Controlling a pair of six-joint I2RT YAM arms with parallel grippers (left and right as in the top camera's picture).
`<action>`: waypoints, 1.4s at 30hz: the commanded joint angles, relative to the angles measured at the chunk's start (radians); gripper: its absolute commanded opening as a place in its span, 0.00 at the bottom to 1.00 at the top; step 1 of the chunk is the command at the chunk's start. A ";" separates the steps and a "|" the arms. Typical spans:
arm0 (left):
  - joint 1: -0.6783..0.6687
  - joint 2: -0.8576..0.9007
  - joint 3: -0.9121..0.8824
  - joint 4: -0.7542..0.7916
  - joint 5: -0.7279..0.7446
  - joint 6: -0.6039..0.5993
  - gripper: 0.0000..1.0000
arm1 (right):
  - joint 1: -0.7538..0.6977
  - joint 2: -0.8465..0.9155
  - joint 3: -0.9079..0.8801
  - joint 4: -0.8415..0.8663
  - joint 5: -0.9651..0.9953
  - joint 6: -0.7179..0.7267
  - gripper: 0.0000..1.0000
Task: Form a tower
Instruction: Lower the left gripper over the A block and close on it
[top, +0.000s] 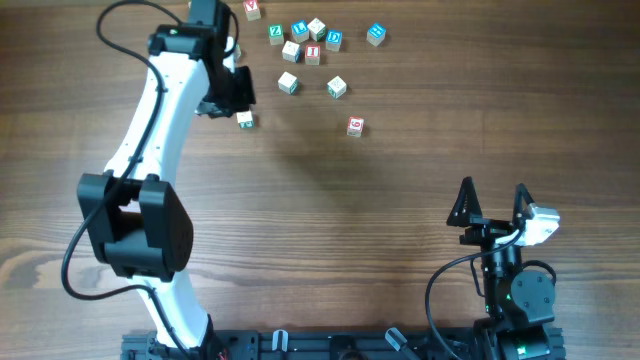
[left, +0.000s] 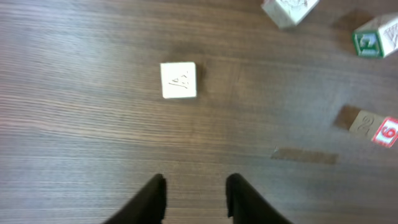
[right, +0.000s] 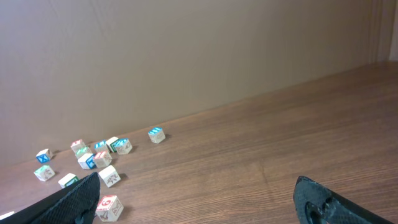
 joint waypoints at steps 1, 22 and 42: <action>-0.004 -0.002 -0.083 0.103 -0.009 -0.011 0.83 | -0.004 -0.004 -0.001 0.005 0.010 -0.017 1.00; -0.004 0.003 -0.424 0.640 -0.138 -0.113 0.61 | -0.004 -0.004 -0.001 0.004 0.010 -0.017 1.00; -0.009 0.075 -0.437 0.736 -0.134 -0.113 0.34 | -0.004 -0.004 -0.001 0.004 0.010 -0.017 1.00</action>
